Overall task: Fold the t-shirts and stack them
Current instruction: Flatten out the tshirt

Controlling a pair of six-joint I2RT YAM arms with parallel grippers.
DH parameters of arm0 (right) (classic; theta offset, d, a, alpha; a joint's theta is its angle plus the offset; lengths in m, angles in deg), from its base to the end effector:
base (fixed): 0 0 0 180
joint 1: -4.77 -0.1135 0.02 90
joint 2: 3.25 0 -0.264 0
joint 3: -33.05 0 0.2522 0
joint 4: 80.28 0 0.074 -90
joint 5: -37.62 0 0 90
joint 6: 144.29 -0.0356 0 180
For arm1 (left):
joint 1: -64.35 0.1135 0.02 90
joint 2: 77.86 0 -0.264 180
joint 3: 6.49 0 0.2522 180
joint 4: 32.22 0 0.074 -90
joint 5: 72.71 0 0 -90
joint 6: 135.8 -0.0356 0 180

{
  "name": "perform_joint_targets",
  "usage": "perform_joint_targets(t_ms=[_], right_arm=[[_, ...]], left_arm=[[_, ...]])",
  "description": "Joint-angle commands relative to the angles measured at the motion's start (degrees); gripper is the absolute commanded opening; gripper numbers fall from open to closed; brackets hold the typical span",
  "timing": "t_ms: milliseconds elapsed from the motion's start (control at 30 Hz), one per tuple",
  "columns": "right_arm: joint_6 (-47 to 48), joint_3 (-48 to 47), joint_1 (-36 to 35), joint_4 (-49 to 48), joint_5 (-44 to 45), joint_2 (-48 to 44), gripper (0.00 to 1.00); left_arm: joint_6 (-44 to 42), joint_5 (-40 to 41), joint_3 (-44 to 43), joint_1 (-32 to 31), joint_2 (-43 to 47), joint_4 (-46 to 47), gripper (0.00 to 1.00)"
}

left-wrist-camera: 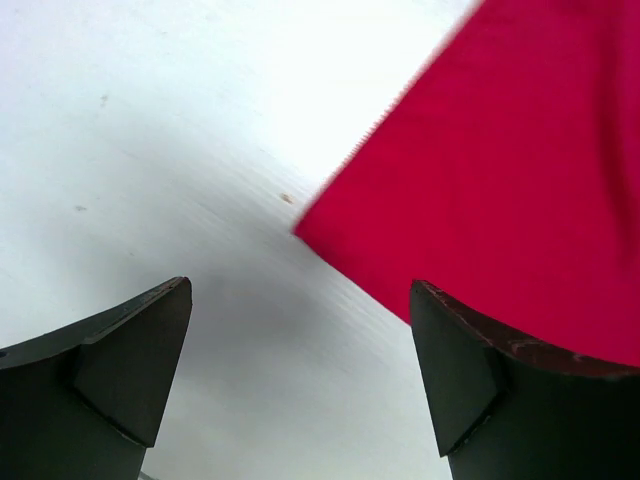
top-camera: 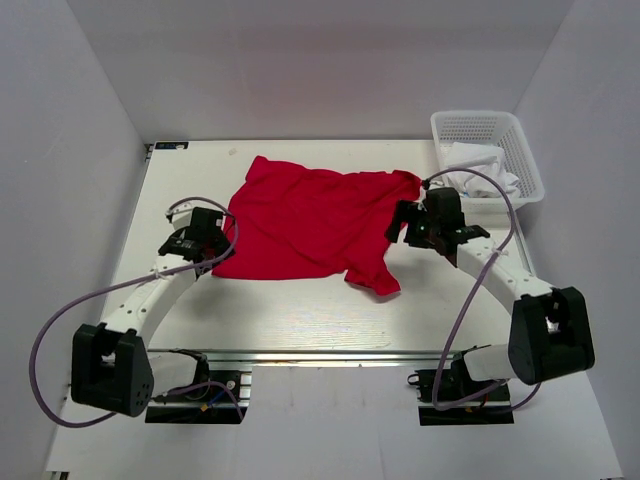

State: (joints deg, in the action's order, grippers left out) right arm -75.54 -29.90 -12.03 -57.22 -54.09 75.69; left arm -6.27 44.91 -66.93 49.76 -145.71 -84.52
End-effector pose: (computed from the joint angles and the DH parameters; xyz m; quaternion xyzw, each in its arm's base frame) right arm 0.2839 0.0868 0.2341 0.0286 0.9022 0.1529 0.4022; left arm 0.2207 -0.0404 0.2344 -0.2633 0.9018 0.0898 0.3308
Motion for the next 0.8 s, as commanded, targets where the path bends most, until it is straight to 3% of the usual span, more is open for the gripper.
perform_joint_targets(t_ms=[0,233,300,467,567,667,767], right_arm=[[-1.33,0.85,-1.04,-0.26,-0.05,-4.30,0.90],[-0.63,2.34,-2.01,3.00,3.65,-7.13,0.90],[-0.89,2.25,-2.01,5.62,4.88,-7.39,0.90],[-2.38,3.57,-2.27,10.37,11.28,-7.92,0.90],[-2.82,3.57,-2.10,13.11,12.79,-8.36,0.90],[-3.00,3.92,-2.19,14.52,13.41,-9.15,0.90],[-2.57,4.54,-2.28,16.45,12.79,-8.89,0.90]], left_arm=[[-0.76,1.06,0.53,4.81,-2.97,4.70,1.00],[-5.60,-11.79,-0.70,10.98,-15.72,11.64,1.00],[-6.31,-15.39,0.61,11.60,-17.48,14.28,0.95],[-7.44,-19.26,3.33,12.13,-18.01,15.43,0.69],[-7.97,-20.84,5.18,12.13,-16.70,16.22,0.64],[-7.98,-22.16,6.50,12.13,-16.70,17.44,0.51],[-7.98,-23.22,7.12,12.13,-17.83,18.42,0.10]])
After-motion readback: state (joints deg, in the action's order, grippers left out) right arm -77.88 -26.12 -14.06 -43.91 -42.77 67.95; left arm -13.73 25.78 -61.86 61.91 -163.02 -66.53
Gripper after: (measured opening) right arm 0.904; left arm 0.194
